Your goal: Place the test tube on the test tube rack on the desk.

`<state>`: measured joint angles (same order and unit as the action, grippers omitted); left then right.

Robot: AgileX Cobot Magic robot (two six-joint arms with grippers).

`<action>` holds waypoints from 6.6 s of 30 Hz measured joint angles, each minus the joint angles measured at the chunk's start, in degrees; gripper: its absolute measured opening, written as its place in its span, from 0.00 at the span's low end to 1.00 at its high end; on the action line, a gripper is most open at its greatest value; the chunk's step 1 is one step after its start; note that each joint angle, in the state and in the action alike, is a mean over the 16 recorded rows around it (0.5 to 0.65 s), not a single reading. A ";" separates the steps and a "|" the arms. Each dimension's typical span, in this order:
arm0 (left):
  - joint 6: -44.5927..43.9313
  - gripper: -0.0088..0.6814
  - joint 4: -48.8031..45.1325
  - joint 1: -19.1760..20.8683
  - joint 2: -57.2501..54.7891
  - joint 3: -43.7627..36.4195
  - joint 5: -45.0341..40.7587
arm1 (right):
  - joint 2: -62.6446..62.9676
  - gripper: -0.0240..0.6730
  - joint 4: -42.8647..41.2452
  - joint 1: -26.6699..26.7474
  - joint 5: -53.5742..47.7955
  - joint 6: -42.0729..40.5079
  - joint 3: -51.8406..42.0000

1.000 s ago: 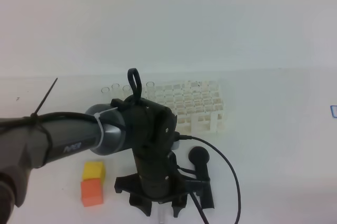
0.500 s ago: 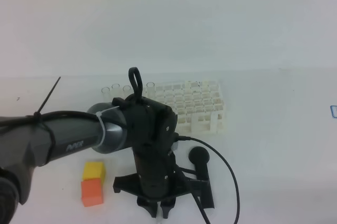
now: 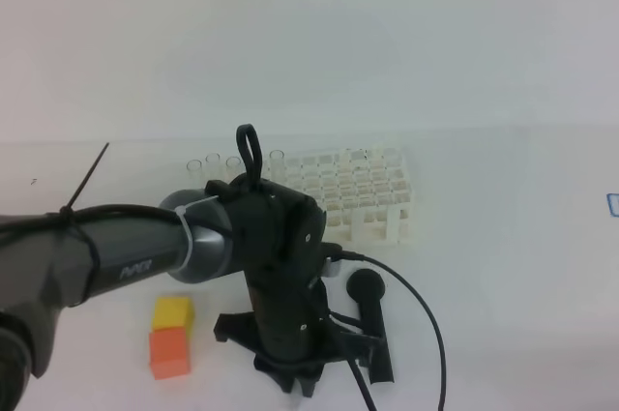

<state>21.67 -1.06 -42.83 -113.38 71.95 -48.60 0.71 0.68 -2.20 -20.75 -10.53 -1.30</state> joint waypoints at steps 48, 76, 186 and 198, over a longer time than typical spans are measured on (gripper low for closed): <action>-9.19 0.14 -4.33 0.50 52.74 -43.38 61.55 | 0.00 0.03 14.01 0.00 14.68 3.99 -0.33; 39.09 0.05 -51.98 0.50 50.57 -49.66 82.00 | -5.31 0.03 62.64 3.57 -12.49 -51.18 21.52; 35.75 0.61 -54.35 0.54 45.34 -49.75 97.44 | -76.56 0.20 94.02 30.75 -28.86 -88.64 52.59; 45.32 0.27 -65.98 0.54 46.67 -49.75 99.81 | -76.56 0.20 94.64 30.75 -15.33 -90.32 52.59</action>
<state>66.99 -67.04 -42.29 -66.71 22.20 51.21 -75.84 95.31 28.55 -36.08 -100.85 51.30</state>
